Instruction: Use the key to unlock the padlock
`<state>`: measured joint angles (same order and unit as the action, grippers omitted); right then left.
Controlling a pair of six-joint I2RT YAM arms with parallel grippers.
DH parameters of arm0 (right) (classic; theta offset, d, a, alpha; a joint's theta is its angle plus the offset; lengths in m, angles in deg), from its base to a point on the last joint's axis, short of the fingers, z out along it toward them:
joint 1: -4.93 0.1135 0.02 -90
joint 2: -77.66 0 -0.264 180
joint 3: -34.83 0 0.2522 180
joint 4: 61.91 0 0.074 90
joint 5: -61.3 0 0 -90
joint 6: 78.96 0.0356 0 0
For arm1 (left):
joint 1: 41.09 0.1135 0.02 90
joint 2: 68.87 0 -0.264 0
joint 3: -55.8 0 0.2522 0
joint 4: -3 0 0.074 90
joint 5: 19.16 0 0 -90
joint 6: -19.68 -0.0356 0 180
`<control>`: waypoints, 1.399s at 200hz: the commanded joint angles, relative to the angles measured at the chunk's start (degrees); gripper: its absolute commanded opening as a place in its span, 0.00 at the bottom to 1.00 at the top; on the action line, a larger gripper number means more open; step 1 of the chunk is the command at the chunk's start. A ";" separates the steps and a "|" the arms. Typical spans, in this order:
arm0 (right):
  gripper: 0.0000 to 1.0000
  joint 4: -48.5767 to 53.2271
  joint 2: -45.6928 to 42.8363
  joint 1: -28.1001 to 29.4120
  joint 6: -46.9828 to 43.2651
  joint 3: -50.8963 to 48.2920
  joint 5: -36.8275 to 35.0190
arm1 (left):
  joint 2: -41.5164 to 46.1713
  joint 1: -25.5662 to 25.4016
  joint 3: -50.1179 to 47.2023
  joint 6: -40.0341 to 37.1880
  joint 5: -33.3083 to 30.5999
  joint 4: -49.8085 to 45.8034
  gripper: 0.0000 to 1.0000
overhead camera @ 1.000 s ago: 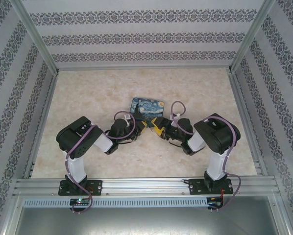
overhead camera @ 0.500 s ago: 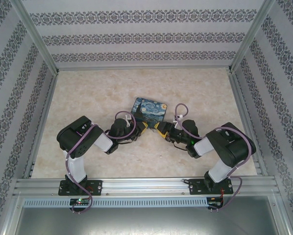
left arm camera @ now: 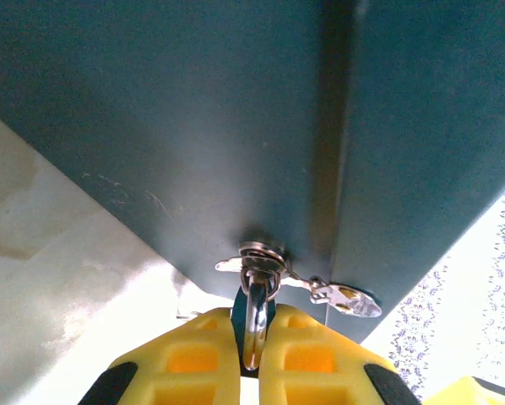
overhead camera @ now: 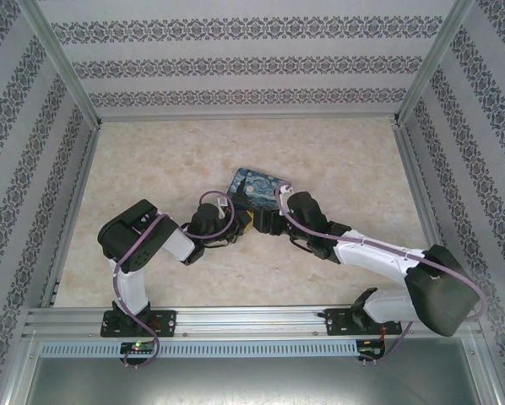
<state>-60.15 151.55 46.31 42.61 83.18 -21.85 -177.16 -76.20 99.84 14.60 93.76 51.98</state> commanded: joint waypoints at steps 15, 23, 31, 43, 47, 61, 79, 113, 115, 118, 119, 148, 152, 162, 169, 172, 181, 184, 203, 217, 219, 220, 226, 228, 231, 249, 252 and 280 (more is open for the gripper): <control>0.54 13.75 1.56 4.77 -17.75 1.74 -17.91 | -0.35 0.58 0.96 1.60 2.12 -3.58 0.00; 0.52 13.99 2.71 5.78 -19.45 2.19 -19.00 | -0.34 0.66 1.15 1.83 2.37 -3.89 0.00; 0.50 14.41 3.94 6.80 -20.77 2.75 -20.28 | -0.13 0.65 1.18 2.04 2.62 -4.19 0.00; 0.45 14.55 5.79 8.16 -22.25 3.35 -22.25 | 0.16 0.65 1.28 2.10 2.83 -4.69 0.00; 0.44 14.39 6.36 8.58 -22.67 3.50 -22.79 | 0.33 0.66 1.28 2.12 2.83 -4.88 0.00; 0.42 13.84 8.13 9.68 -23.76 3.94 -23.99 | 0.79 0.65 1.29 2.09 2.91 -5.46 0.00; 0.40 13.42 10.49 11.23 -25.04 4.81 -25.53 | 1.23 0.66 1.53 2.01 3.01 -5.95 0.00; 0.36 12.97 14.28 12.66 -26.76 6.90 -28.44 | 1.41 0.65 1.82 1.91 3.19 -6.31 0.00; 0.36 12.95 14.53 12.67 -26.79 6.99 -28.51 | 1.48 0.61 1.82 1.91 3.23 -6.31 0.00; 0.36 12.96 14.79 12.67 -26.90 7.13 -28.62 | 1.42 0.64 1.80 1.91 3.21 -6.31 0.00; 0.36 12.97 14.93 12.71 -26.91 7.23 -28.68 | 1.42 0.65 1.84 1.95 3.24 -6.31 0.00; 0.34 12.85 17.31 12.73 -27.84 8.77 -29.85 | 1.52 0.65 1.73 1.94 3.40 -6.31 0.00; 0.34 12.82 17.62 12.75 -28.01 9.02 -29.99 | 1.57 0.66 1.69 1.91 3.44 -6.27 0.00; 0.33 12.85 18.49 12.75 -28.42 9.58 -30.13 | 1.52 0.65 1.69 1.91 3.48 -6.31 0.00; 0.32 12.82 18.95 12.75 -28.62 9.93 -30.21 | 1.55 0.66 1.65 1.93 3.54 -6.30 0.00; 0.32 12.87 19.22 12.68 -28.65 10.14 -30.23 | 1.52 0.66 1.65 1.96 3.54 -6.28 0.00; 0.31 12.92 20.06 12.67 -28.80 10.76 -30.44 | 1.51 0.65 1.62 1.91 3.52 -6.23 0.00; 0.31 12.90 20.33 12.67 -28.83 10.96 -30.55 | 1.55 0.66 1.58 1.91 3.49 -6.23 0.00; 0.29 12.98 21.83 12.41 -28.69 11.85 -31.01 | 1.59 0.61 1.63 1.98 3.51 -6.32 0.00; 0.27 12.96 22.68 11.97 -28.34 12.19 -31.02 | 1.60 0.65 1.55 1.93 3.53 -6.27 0.00; 0.27 12.97 22.81 11.90 -28.33 12.24 -31.02 | 1.59 0.64 1.58 1.87 3.53 -6.30 0.00; 0.26 12.93 22.84 11.89 -28.32 12.25 -31.02 | 1.59 0.60 1.65 1.85 3.54 -6.31 0.00; 0.25 12.95 23.11 11.59 -28.24 12.51 -31.02 | 1.61 0.63 1.61 1.82 3.62 -6.27 0.00; 0.25 12.93 23.18 11.54 -28.17 12.58 -31.02 | 1.66 0.61 1.62 1.82 3.60 -6.30 0.00; 0.24 12.96 23.29 11.38 -28.07 12.70 -31.02 | 1.64 0.65 1.58 1.82 3.62 -6.27 0.00; 0.20 12.82 23.50 10.59 -27.43 12.79 -30.57 | 1.67 0.66 1.65 1.82 3.63 -6.33 0.00; 0.19 12.88 23.50 10.42 -27.31 12.84 -30.42 | 1.65 0.66 1.67 1.78 3.63 -6.32 0.00; 0.11 12.70 22.69 9.48 -26.63 13.08 -28.93 | 1.58 0.65 1.75 1.65 3.57 -6.65 0.00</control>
<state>-46.71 174.61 56.83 15.34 94.59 -51.11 -176.51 -75.85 101.11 15.87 96.14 48.64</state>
